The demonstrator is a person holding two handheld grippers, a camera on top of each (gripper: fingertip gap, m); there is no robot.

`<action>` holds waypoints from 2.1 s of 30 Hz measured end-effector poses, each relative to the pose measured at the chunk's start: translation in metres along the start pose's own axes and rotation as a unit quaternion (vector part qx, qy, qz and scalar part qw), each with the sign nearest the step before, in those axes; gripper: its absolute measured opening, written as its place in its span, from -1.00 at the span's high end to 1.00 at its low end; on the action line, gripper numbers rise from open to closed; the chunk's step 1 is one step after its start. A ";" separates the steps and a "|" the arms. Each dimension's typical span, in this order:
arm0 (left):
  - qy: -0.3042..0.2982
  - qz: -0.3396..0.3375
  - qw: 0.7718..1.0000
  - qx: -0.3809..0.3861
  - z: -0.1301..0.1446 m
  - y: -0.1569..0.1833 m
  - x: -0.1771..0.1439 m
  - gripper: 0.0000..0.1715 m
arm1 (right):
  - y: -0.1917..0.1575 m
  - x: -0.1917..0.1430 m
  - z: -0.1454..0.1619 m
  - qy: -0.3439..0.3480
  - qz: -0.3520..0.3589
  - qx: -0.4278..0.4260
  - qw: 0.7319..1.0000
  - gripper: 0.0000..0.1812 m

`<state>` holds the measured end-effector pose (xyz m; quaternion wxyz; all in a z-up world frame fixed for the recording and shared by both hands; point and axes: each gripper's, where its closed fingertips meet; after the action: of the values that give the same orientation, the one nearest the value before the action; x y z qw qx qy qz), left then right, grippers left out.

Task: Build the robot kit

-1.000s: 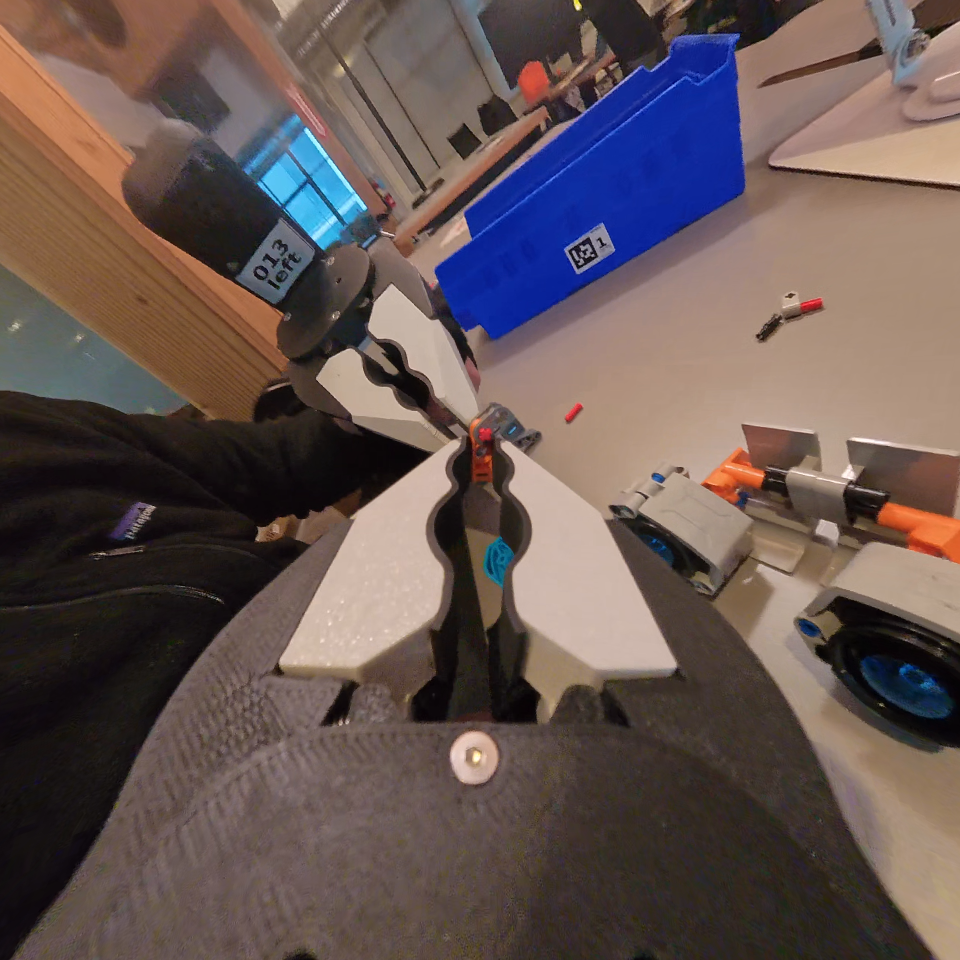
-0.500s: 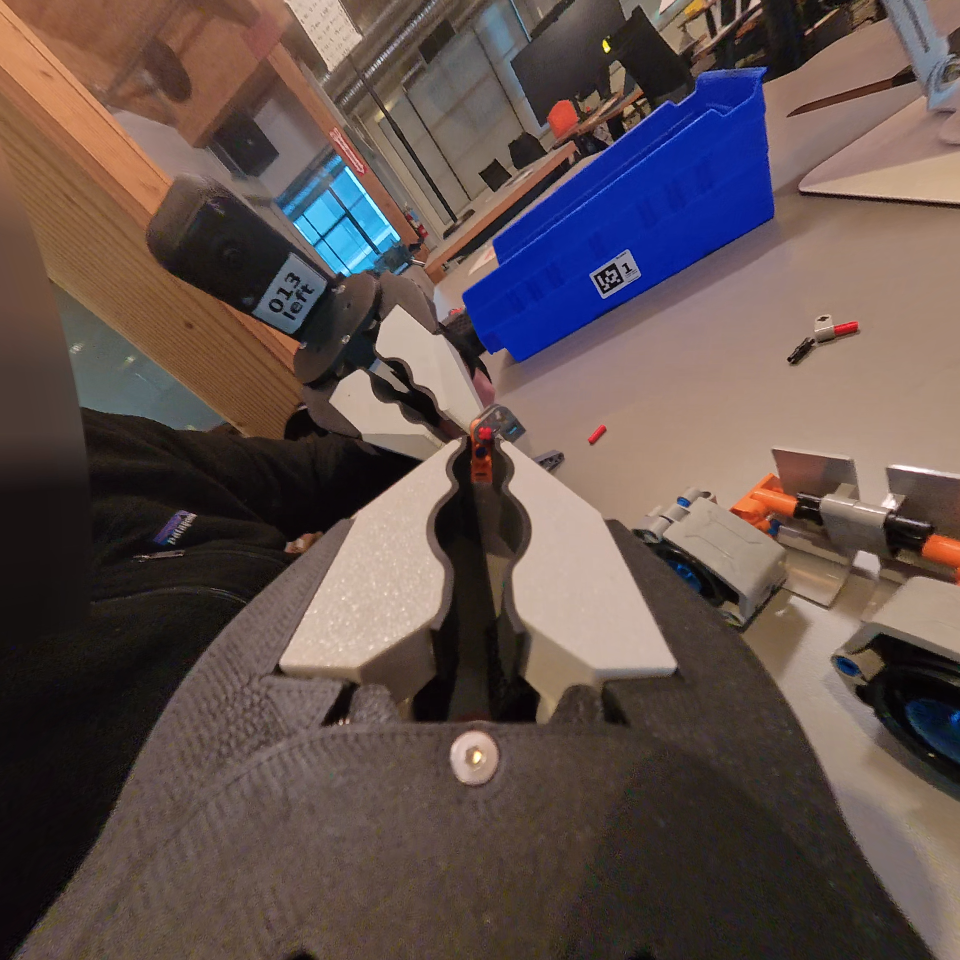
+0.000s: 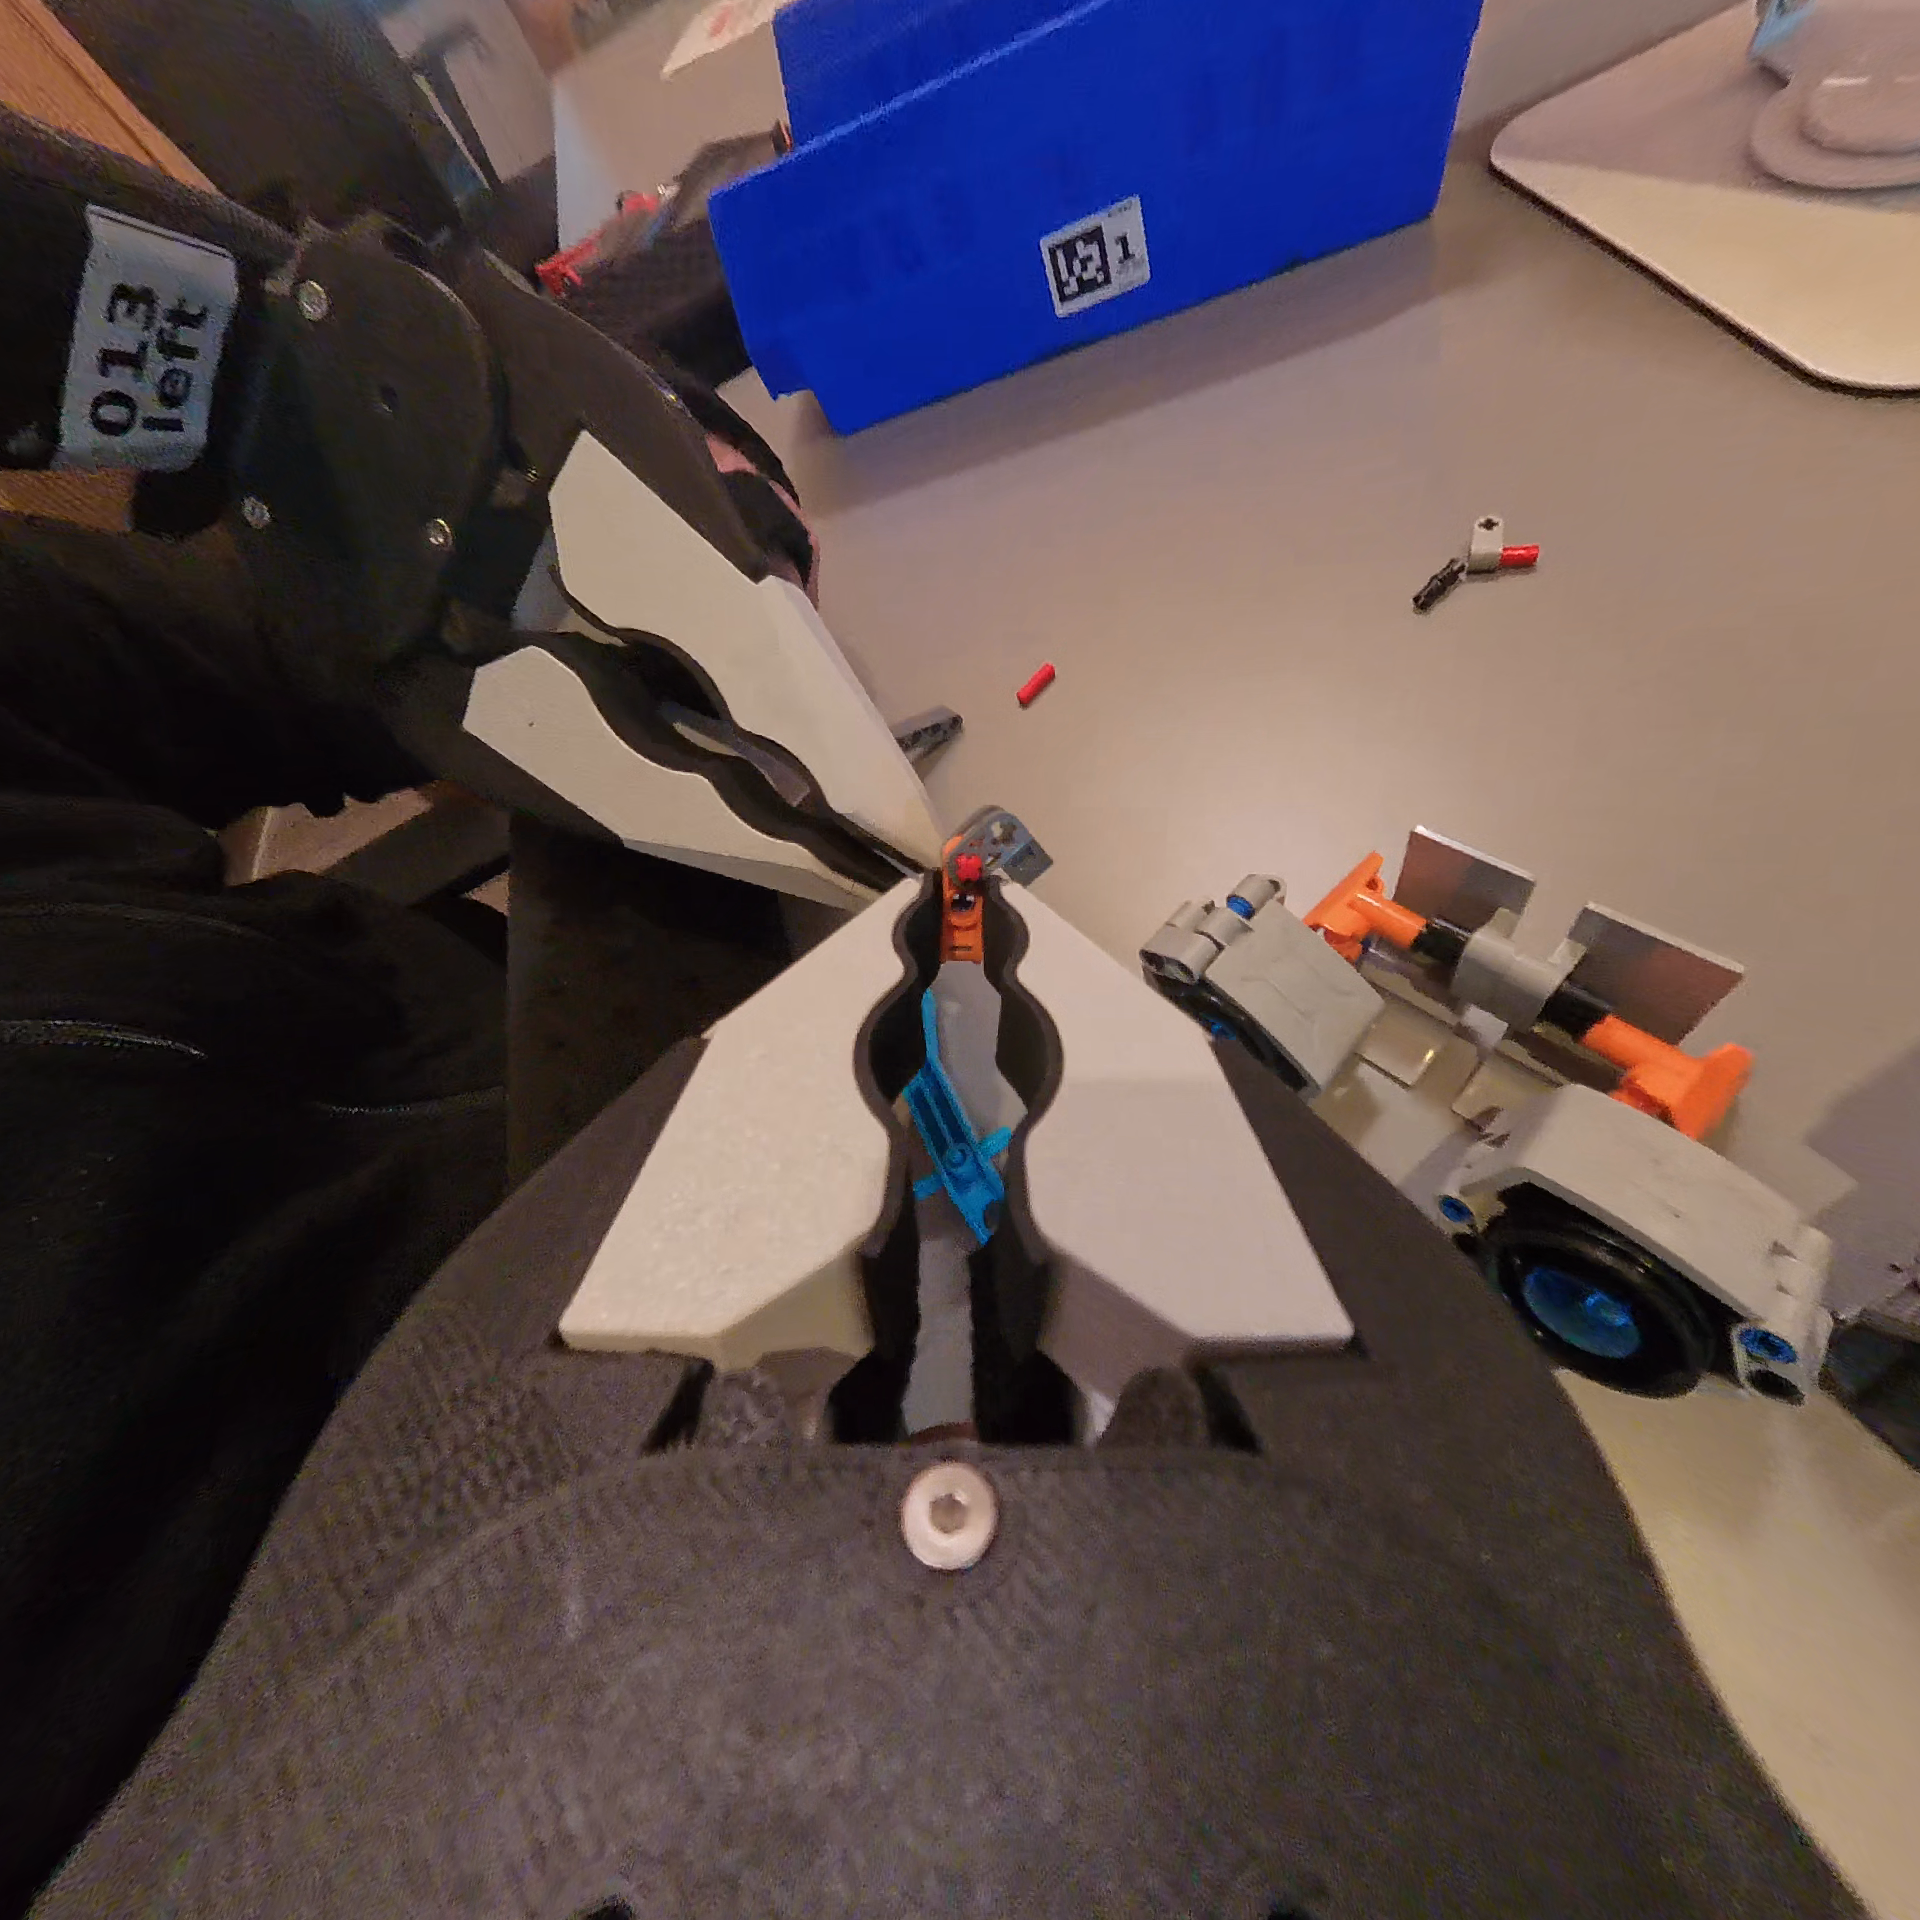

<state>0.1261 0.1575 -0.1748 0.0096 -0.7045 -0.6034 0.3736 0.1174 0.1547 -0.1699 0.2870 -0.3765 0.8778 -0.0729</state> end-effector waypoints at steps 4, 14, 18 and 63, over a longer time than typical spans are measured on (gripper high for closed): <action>0.010 -0.005 1.000 0.011 -0.007 0.002 0.000 1.00 | 0.000 0.015 0.018 -0.036 0.002 -0.013 0.999 0.94; -0.056 0.039 0.997 -0.025 0.031 0.004 0.009 1.00 | 0.022 0.003 0.017 -0.007 0.029 0.006 1.000 0.94; -0.057 0.035 0.997 -0.023 0.031 0.004 0.012 1.00 | 0.030 -0.017 0.002 0.044 0.040 0.012 0.998 0.94; -0.066 0.147 0.982 -0.094 -0.093 0.140 0.104 0.80 | 0.010 -0.174 0.036 0.247 0.097 0.004 0.964 0.94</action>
<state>0.2931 0.2494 -0.2259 -0.1520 -0.7572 -0.5249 0.3579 0.2272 0.2871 -0.1251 0.0686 -0.2583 0.9536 -0.1390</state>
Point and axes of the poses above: each gripper's, where its closed fingertips meet, x out along the fingers, z out of its underside, y = z × x across the jaws, and after that the axes turned 1 degree about x, right-handed
